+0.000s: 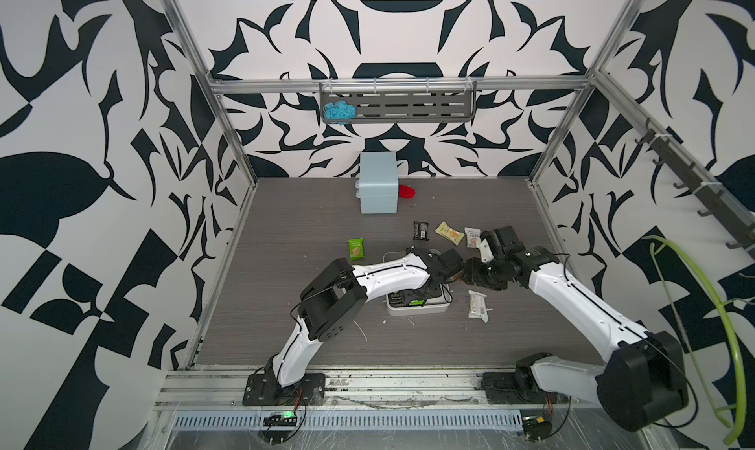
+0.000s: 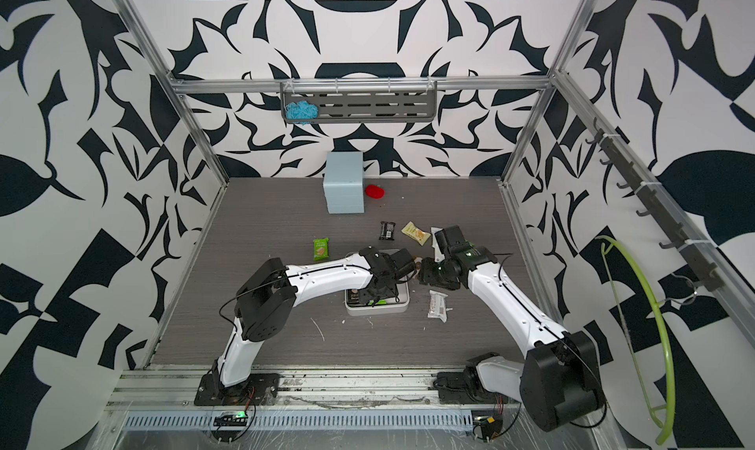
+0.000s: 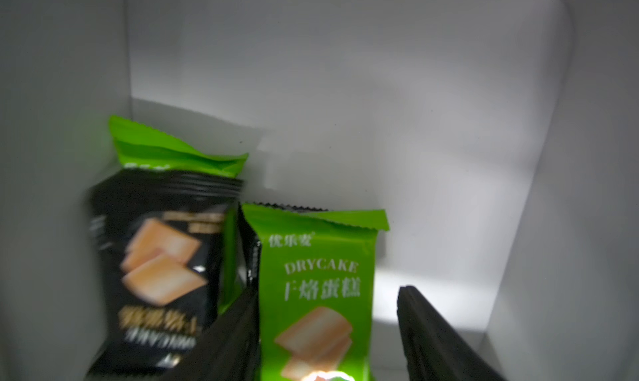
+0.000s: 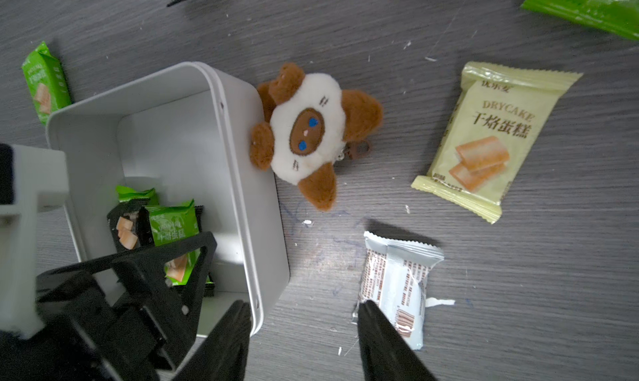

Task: Take the cookies out of the storage box
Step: Pick up the cookie from the storage box.

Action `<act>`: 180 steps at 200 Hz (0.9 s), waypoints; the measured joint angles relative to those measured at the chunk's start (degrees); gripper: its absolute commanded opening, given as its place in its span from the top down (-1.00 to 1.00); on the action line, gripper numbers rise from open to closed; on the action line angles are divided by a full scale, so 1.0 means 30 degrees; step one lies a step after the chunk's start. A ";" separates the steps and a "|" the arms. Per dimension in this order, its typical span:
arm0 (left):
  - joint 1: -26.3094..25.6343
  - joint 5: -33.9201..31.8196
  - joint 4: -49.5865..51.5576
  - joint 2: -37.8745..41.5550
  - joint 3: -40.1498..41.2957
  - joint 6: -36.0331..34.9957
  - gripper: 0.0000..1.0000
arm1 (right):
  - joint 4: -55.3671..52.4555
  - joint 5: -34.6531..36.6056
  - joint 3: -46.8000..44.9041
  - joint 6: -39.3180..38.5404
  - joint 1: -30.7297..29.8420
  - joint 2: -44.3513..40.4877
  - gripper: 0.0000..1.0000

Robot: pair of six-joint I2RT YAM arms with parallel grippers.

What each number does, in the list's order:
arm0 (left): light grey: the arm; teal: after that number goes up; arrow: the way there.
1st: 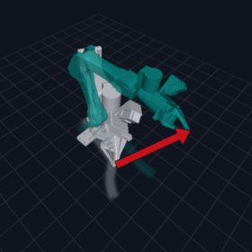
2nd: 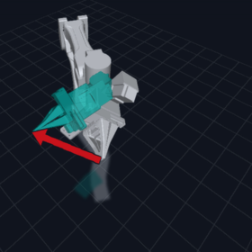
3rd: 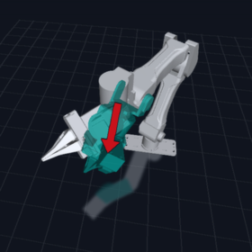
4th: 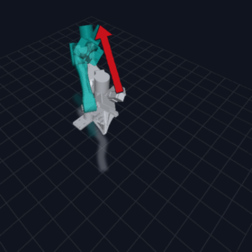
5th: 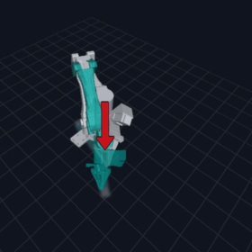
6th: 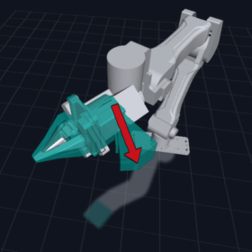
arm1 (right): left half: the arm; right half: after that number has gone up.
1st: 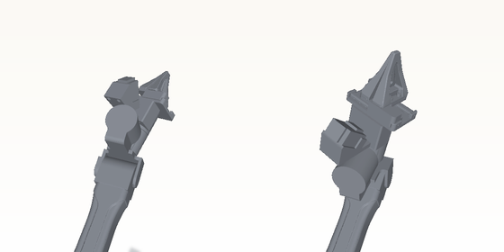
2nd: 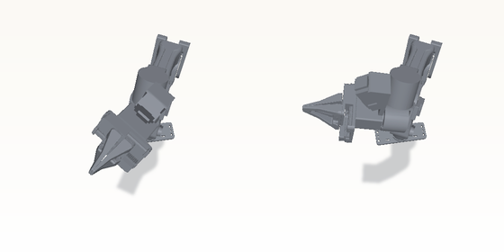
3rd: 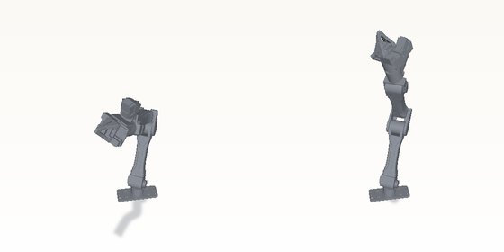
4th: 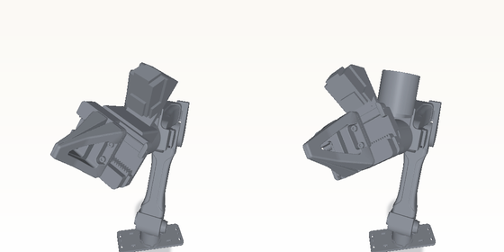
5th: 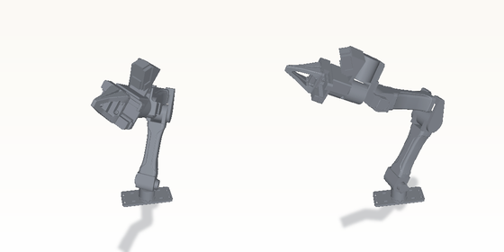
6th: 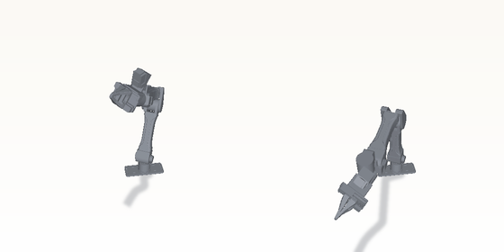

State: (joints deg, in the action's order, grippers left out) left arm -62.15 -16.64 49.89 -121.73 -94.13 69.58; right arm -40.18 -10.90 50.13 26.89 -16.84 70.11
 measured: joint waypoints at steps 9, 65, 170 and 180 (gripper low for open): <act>0.0007 -0.0015 0.0080 -0.0022 0.0000 -0.0073 -0.35 | -0.0022 0.0000 0.0000 -0.0029 0.0000 0.0000 -0.11; 0.0131 0.0029 0.0087 -0.0022 -0.0007 -0.0284 -0.07 | -0.0109 0.0015 0.0000 -0.0044 0.0051 0.0153 -0.11; 0.0357 0.0270 -0.0277 0.0109 0.0000 -0.0947 0.10 | -0.0583 0.0219 0.0401 -0.0007 0.0087 0.0153 -0.11; 0.0525 0.0393 -0.0459 0.0204 0.0007 -0.1144 0.10 | -0.0721 0.0226 0.0627 0.0022 0.0087 0.0160 -0.10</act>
State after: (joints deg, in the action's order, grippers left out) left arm -60.58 -15.46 48.51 -121.12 -94.11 66.15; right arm -42.35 -10.22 52.01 26.96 -16.58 70.59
